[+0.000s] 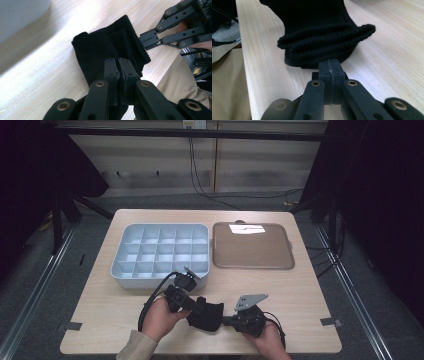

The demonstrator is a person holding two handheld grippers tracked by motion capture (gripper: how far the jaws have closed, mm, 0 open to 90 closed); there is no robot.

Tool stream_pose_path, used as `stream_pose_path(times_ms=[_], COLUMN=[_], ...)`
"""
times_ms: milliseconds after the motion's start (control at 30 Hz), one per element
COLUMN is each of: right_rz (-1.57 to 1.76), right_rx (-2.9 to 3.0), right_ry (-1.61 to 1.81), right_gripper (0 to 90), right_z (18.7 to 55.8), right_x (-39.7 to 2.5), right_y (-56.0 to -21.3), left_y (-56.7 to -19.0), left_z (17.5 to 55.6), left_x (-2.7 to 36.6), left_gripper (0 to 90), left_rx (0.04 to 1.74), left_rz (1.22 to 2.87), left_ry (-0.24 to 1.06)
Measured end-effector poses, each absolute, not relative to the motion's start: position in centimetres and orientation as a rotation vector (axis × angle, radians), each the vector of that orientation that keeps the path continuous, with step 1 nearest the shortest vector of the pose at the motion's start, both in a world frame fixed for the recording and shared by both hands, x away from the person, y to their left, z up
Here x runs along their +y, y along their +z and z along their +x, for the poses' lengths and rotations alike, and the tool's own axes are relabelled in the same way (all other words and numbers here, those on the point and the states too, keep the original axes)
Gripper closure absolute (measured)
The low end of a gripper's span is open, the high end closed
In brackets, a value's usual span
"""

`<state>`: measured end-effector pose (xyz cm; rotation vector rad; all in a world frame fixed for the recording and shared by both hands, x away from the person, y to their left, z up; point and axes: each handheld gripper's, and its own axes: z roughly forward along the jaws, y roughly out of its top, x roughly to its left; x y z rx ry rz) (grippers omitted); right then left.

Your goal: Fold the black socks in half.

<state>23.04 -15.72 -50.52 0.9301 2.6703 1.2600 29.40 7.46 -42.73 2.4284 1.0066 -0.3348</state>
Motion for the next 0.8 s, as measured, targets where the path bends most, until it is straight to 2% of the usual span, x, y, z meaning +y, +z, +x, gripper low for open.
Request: stream_pose_path(times_ms=[800], right_rz=[0.916], right_rx=[2.668], right_ry=[1.269], right_gripper=[90.0], right_z=[23.1], right_x=[-15.4], right_y=[-50.6], left_y=[-42.7], left_z=[29.3], left_x=[6.3], left_gripper=[85.7], left_rx=[0.979], left_rz=[2.443], left_ry=[-0.356])
